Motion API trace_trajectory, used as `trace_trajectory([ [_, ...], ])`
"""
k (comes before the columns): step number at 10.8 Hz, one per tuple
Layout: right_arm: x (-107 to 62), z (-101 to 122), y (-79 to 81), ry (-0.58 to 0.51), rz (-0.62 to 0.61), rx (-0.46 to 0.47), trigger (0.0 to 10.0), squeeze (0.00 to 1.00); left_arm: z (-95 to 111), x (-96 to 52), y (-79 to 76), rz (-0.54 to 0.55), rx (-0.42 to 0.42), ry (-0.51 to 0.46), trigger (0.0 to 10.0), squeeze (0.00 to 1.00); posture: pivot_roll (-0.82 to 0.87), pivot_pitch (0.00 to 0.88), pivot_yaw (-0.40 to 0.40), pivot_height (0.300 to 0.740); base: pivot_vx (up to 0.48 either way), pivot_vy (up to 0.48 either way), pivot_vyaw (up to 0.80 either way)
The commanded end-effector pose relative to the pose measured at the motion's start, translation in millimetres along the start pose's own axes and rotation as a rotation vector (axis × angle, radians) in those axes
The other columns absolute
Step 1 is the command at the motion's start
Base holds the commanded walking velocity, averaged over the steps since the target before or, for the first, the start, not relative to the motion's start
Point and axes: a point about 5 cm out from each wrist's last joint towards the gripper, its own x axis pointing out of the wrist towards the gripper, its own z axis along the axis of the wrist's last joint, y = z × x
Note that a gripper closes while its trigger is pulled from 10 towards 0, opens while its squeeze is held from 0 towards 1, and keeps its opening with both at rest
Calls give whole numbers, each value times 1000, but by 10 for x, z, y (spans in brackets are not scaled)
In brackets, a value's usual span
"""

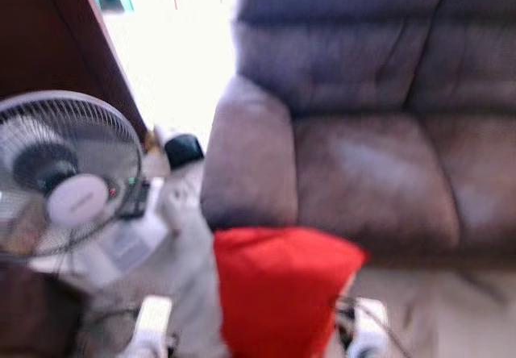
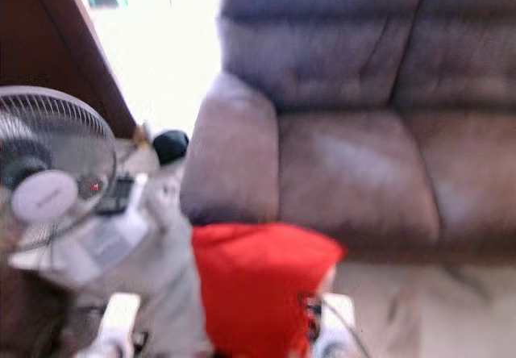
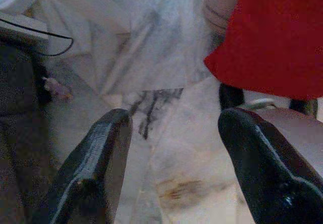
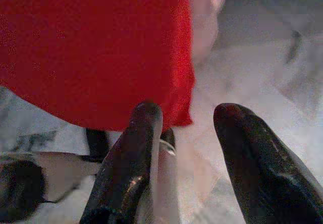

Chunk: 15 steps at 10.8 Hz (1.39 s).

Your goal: Move the pillow to the sofa from floor

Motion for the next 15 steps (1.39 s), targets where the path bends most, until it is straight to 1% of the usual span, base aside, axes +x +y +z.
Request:
trace_trajectory([
  [1,-5,-37,19,17,1,8,10000,0,-55,-12,21,2,-16,15,10000,0,32,99,12,740,0,0,0],
  [6,2,-25,82,14,7,8,10000,0,-61,-12,23,2,-8,24,10000,0,33,99,13,740,0,0,0],
  [11,-2,-37,51,18,1,5,10000,0,-63,-12,21,-1,-8,24,10000,0,33,97,12,740,246,0,0],
  [15,5,-16,68,16,-2,4,10000,0,-64,-12,23,-2,-5,25,10000,0,34,97,14,740,254,0,0],
])
